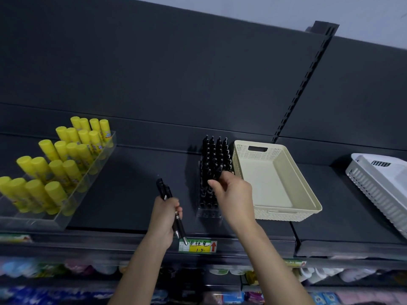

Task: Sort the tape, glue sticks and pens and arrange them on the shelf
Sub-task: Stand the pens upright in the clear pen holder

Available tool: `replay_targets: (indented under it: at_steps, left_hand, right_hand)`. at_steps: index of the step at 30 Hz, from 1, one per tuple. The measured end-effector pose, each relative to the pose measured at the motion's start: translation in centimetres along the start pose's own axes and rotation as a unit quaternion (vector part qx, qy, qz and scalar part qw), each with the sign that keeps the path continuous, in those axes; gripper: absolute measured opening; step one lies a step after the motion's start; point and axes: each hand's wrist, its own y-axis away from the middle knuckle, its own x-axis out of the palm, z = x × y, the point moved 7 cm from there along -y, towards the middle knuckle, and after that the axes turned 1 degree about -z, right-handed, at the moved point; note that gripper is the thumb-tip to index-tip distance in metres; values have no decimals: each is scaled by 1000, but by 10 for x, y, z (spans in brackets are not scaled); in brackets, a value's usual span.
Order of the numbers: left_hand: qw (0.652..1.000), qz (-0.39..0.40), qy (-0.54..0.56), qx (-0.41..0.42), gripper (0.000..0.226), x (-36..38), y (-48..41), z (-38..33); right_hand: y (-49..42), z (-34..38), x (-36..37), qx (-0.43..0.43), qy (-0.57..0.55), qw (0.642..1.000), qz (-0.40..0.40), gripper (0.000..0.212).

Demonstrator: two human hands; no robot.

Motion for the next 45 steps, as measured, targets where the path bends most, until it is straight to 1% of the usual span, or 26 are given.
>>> replay_targets:
  at_steps: [2, 4, 8, 11, 14, 17, 20, 23, 25, 29, 34, 38, 43, 45]
  left_hand:
    - [1000, 16, 4, -18, 15, 1, 0, 2]
    - [999, 39, 3, -21, 15, 4, 1, 3]
    - [998, 64, 11, 3, 11, 9, 4, 0]
    - [997, 68, 18, 14, 12, 8, 3, -2]
    - [997, 70, 14, 26, 10, 6, 3, -3]
    - [997, 66, 14, 40, 8, 3, 3, -4]
    - [996, 66, -2, 53, 6, 4, 4, -6]
    - [996, 62, -7, 60, 7, 3, 4, -7]
    - [996, 57, 0, 61, 7, 0, 3, -7]
    - [996, 53, 3, 69, 8, -2, 2, -6]
    - [995, 64, 8, 77, 8, 0, 2, -6]
    - [994, 69, 4, 85, 6, 0, 3, -8]
    - [993, 84, -6, 86, 8, 3, 7, -8]
    - [992, 88, -17, 92, 8, 4, 9, -10]
  right_hand:
    - [-4, 6, 1, -17, 29, 999, 3, 37]
    - [-7, 8, 3, -18, 42, 999, 12, 38]
    - [-7, 3, 12, 2, 60, 997, 41, 34]
    - [-2, -5, 23, 21, 83, 994, 70, 33]
    - [1, -9, 32, 36, 78, 992, 90, 34]
    - [0, -8, 33, 30, 82, 992, 92, 34]
    - [1, -6, 31, 4, 113, 990, 84, 35]
    - [2, -6, 30, -9, 114, 991, 75, 37]
    - [1, -9, 30, 1, 102, 992, 73, 37]
    - [1, -16, 33, 34, 53, 994, 88, 30]
    - [3, -19, 31, 33, 63, 994, 77, 29]
    - [4, -17, 32, 44, 62, 993, 87, 28]
    - [7, -6, 31, -2, 98, 991, 94, 32]
    - [7, -5, 31, -2, 105, 990, 94, 33]
